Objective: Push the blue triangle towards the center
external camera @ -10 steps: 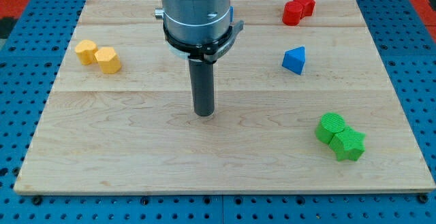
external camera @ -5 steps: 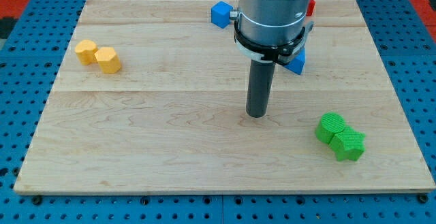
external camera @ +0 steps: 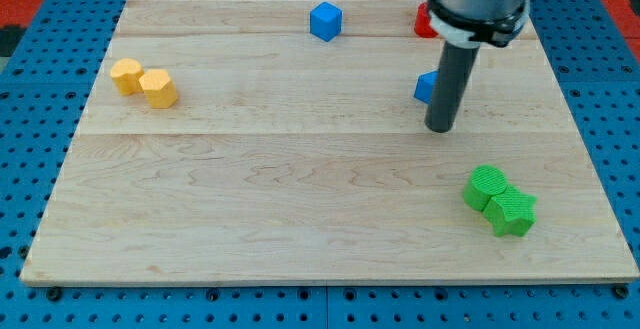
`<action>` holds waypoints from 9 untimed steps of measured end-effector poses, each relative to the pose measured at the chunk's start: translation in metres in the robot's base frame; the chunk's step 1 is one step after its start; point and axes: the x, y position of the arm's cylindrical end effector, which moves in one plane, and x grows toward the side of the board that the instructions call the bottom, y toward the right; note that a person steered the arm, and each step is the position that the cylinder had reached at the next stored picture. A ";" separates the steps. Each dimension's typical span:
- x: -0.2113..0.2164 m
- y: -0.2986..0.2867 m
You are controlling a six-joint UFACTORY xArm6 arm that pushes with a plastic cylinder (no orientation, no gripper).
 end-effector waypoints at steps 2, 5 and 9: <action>-0.026 -0.002; -0.059 0.025; -0.069 -0.046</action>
